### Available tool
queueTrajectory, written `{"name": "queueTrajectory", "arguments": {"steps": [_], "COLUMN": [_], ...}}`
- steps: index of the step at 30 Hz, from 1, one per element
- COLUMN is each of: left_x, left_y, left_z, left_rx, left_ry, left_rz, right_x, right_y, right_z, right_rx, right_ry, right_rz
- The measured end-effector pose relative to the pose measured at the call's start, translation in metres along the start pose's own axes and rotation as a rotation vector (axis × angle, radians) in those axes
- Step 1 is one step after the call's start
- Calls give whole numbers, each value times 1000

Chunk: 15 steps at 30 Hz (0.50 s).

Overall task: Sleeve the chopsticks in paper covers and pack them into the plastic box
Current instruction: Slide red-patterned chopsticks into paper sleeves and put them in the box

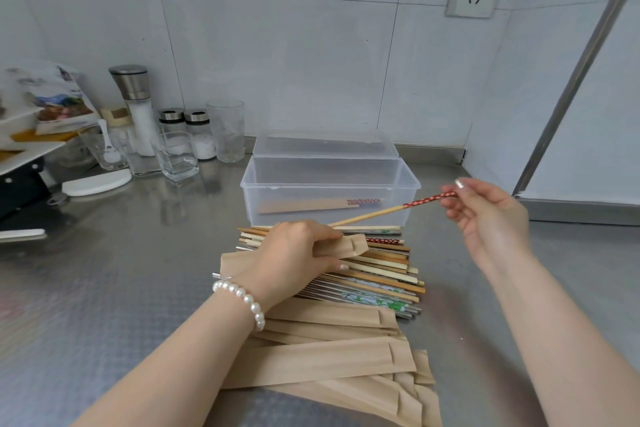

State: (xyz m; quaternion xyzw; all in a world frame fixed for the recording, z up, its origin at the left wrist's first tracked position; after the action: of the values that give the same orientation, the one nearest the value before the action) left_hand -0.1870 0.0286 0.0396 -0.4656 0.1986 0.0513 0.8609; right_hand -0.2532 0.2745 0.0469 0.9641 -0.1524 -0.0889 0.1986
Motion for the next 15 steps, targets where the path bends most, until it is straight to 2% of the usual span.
{"name": "queueTrajectory", "arguments": {"steps": [4,7,15], "left_x": [-1,-1,-3], "left_y": [-1,-2,-9], "left_z": [-1,-2,-13], "left_rx": [7,8,5], "left_ry": [0,-1,-40], "left_rz": [5,29,91], "right_x": [-8,-10,-14], "right_y": [-31,-49,-57], "right_z": [-4,-8,-16], "right_rx": [-164,-201,-142], "right_ry": [-24,-43,-103], "right_rz": [265,391,415]}}
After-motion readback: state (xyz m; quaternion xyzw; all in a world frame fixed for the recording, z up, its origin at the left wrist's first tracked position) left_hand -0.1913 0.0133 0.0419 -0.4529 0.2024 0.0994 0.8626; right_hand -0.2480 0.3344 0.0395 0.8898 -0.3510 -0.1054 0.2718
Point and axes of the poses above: each hand's wrist, its own x-axis away from the middle knuckle, its own y-axis out of the palm, z = x × y, the point moved 9 cm from there along -x, towards the middle knuckle, and after that the axes turned 6 degrees about z, right-handed, at the moved point
